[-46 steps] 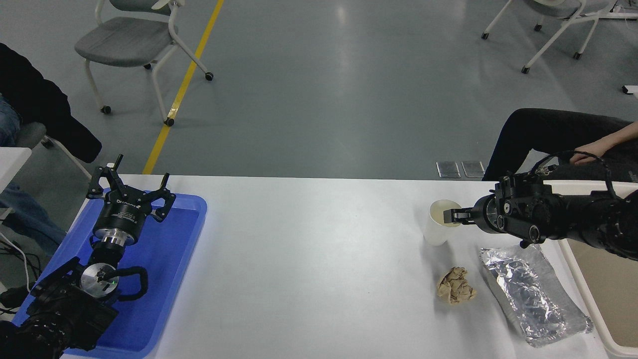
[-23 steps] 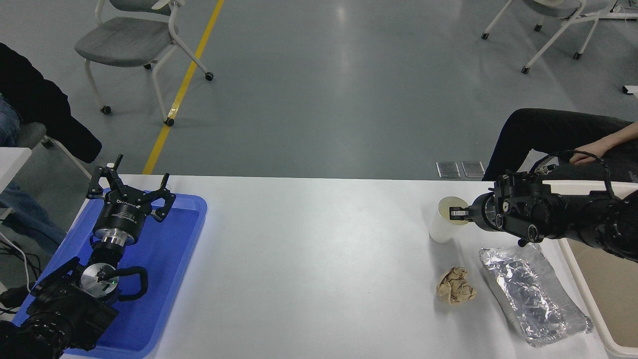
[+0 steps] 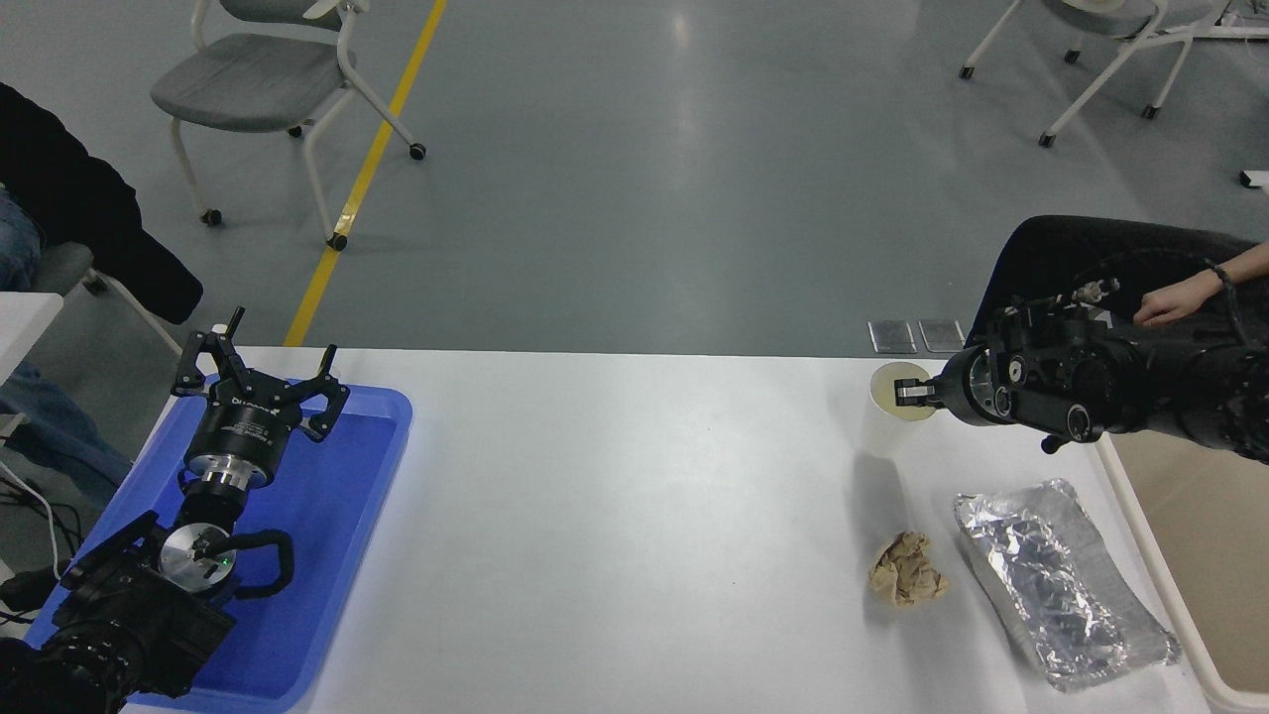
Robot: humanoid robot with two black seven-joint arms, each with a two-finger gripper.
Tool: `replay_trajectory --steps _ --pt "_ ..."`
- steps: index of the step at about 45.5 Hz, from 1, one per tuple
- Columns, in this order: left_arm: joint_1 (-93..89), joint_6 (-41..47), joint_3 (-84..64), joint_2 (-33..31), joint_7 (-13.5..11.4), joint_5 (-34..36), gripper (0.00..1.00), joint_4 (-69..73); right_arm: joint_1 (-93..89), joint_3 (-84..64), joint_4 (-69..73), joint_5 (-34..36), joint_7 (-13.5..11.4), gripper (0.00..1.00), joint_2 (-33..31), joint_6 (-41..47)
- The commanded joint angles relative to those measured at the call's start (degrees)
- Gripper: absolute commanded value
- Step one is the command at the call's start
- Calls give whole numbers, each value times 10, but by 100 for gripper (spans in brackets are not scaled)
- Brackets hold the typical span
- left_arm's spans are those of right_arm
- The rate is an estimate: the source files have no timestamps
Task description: Pick up paper cup place in dustbin
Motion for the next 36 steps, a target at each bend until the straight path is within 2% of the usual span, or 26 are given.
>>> replay_trajectory --steps 1,7,15,36 --pt "0 0 0 0 0 0 100 1 165 -80 143 4 0 0 -66 7" --pt "0 0 0 0 0 0 100 0 286 -141 239 10 -2 0 -81 16" --pt "0 0 -1 1 0 0 100 0 395 -166 298 37 -6 0 -80 55" --pt "1 0 -1 1 -1 0 100 0 487 -233 320 44 -7 0 -84 92"
